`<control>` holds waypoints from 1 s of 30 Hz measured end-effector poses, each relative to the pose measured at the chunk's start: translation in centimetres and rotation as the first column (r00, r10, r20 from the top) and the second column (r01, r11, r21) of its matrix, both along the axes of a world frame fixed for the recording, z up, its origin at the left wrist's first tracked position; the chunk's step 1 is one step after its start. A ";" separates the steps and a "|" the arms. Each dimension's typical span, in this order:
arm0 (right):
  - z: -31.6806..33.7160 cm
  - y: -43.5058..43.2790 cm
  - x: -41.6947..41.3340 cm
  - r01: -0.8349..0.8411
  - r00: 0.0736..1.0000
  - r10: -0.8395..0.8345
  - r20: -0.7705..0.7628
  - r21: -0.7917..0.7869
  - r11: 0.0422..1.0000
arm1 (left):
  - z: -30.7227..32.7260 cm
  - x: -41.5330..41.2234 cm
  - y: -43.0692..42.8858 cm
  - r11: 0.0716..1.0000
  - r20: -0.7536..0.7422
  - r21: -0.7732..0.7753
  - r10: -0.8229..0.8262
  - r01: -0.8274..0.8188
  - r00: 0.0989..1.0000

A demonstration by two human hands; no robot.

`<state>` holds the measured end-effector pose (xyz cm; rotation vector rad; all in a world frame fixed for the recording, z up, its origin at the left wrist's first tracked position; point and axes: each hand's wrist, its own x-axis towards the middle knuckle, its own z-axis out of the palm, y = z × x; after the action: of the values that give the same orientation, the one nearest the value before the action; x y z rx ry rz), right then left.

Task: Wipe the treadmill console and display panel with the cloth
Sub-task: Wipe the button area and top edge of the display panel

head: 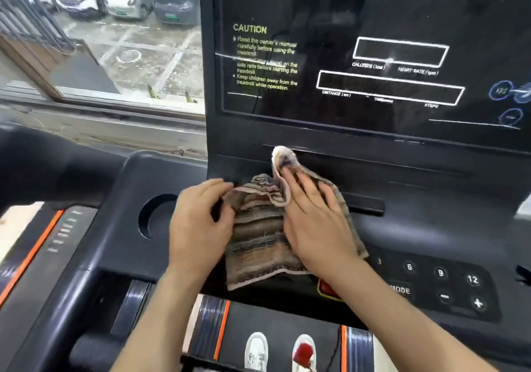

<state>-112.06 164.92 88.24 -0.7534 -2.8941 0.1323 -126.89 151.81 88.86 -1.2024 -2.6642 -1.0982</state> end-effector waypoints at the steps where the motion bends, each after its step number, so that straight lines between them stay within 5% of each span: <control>1: -0.1 -1.0 -1.4 -0.057 0.998 0.057 0.010 -0.017 0.998 | -0.3 -1.4 -0.7 0.996 0.042 -0.024 0.086 -0.085 0.995; 8: -0.7 -7.5 -2.0 -0.161 0.983 0.169 0.076 -0.109 0.981 | -2.4 -3.2 -2.1 0.984 0.183 0.011 0.171 -0.176 0.968; 13: -0.1 -5.8 2.2 -0.064 0.987 0.075 0.141 -0.082 0.995 | -2.5 -3.3 -2.1 0.981 0.222 0.034 0.178 -0.190 0.959; 18: -0.3 -5.6 -5.0 0.020 0.997 -0.013 0.081 -0.082 0.996 | -2.5 -3.4 -2.0 0.981 0.201 0.042 0.179 -0.191 0.963; 23: -0.9 -7.7 0.9 -0.151 0.984 0.158 0.084 -0.087 0.985 | -2.6 -3.3 -2.2 0.984 0.170 0.060 0.156 -0.169 0.973; 30: -0.2 -2.3 -4.9 -0.158 0.986 0.158 0.048 -0.017 0.987 | -2.4 -3.0 -1.9 0.994 -0.013 -0.108 0.022 -0.023 1.000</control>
<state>-116.99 162.66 88.08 -0.5353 -3.0010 0.1517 -129.87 149.92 86.47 -1.1872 -2.7540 -0.9514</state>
